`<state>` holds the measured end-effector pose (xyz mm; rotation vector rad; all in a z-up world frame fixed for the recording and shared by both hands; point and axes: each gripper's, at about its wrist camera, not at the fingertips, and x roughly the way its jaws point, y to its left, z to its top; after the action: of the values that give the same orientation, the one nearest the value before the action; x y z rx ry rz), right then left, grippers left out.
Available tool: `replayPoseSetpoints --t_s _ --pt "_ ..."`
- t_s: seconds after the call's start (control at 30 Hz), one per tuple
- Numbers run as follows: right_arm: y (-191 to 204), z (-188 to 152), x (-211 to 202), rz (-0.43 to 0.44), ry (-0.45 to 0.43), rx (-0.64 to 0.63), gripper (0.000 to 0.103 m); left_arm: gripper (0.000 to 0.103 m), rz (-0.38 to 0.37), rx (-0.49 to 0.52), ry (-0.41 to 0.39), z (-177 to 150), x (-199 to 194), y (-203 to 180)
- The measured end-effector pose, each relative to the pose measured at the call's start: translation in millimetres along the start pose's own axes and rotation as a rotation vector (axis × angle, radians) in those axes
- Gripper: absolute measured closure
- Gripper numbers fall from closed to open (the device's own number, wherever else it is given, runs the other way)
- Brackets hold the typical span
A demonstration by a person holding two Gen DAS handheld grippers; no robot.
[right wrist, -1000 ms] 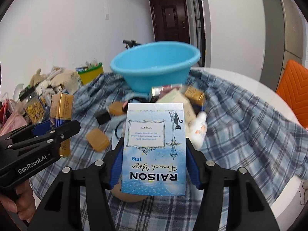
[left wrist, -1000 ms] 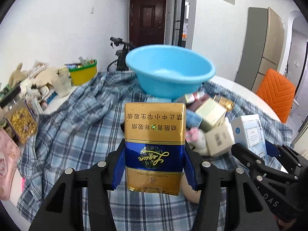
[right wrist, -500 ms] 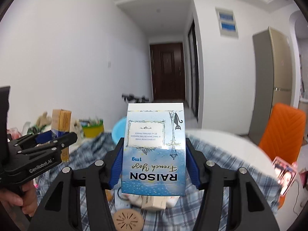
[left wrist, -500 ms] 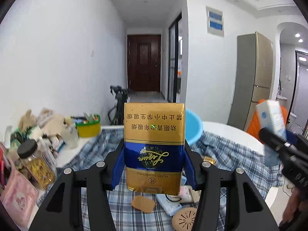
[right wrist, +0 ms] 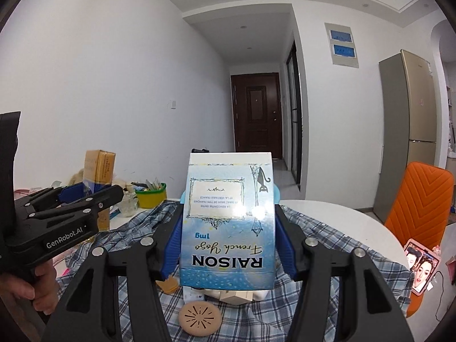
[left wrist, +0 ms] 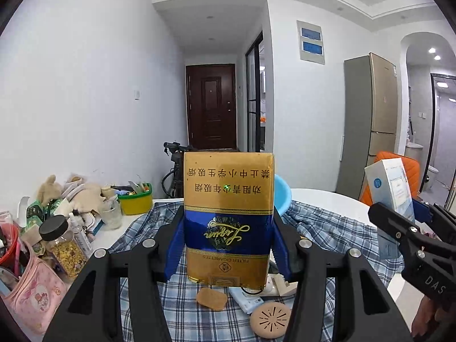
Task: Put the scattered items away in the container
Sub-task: 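Carry the pack and RAISON box up toward the blue basin with both grippers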
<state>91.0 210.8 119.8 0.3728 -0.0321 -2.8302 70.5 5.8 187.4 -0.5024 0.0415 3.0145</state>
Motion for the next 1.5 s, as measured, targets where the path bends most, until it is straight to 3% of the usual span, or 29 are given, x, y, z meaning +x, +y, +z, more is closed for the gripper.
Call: replayPoseSetpoints --t_s 0.2,0.33,0.43,0.5,0.6,0.67,0.8,0.9,1.0,1.17,1.33,1.5 --pt "-10 -3 14 -0.008 0.016 0.025 0.047 0.048 0.023 -0.070 0.052 -5 41 14" --pt "-19 2 33 -0.017 0.004 0.021 0.047 0.048 0.005 -0.091 0.047 -1 78 19" --pt "-23 10 61 -0.078 -0.066 0.002 0.047 0.048 -0.031 -0.146 0.049 2 116 26" --pt "-29 17 88 -0.041 -0.040 0.016 0.047 0.048 -0.050 -0.132 0.047 9 144 25" --pt "-39 35 127 0.012 -0.001 0.048 0.047 0.048 -0.074 -0.130 0.035 27 183 27" --pt "-41 50 153 0.003 0.002 0.028 0.047 0.048 -0.093 -0.154 0.033 43 207 29" --pt "-44 77 189 -0.068 -0.077 0.002 0.047 0.048 -0.102 -0.120 0.026 79 257 23" --pt "-47 99 213 -0.041 -0.102 0.010 0.047 0.048 -0.072 -0.055 -0.023 109 283 18" --pt "-47 122 239 -0.047 -0.101 -0.006 0.047 0.048 -0.065 -0.066 -0.037 138 307 21" --pt "-50 157 262 -0.099 -0.078 -0.040 0.047 0.048 0.006 -0.046 -0.009 174 323 30" --pt "-58 181 256 -0.101 -0.089 0.009 0.047 0.048 -0.006 -0.062 -0.033 193 312 37" --pt "-45 191 261 -0.137 -0.054 -0.076 0.047 0.048 -0.019 -0.049 -0.020 202 307 35"
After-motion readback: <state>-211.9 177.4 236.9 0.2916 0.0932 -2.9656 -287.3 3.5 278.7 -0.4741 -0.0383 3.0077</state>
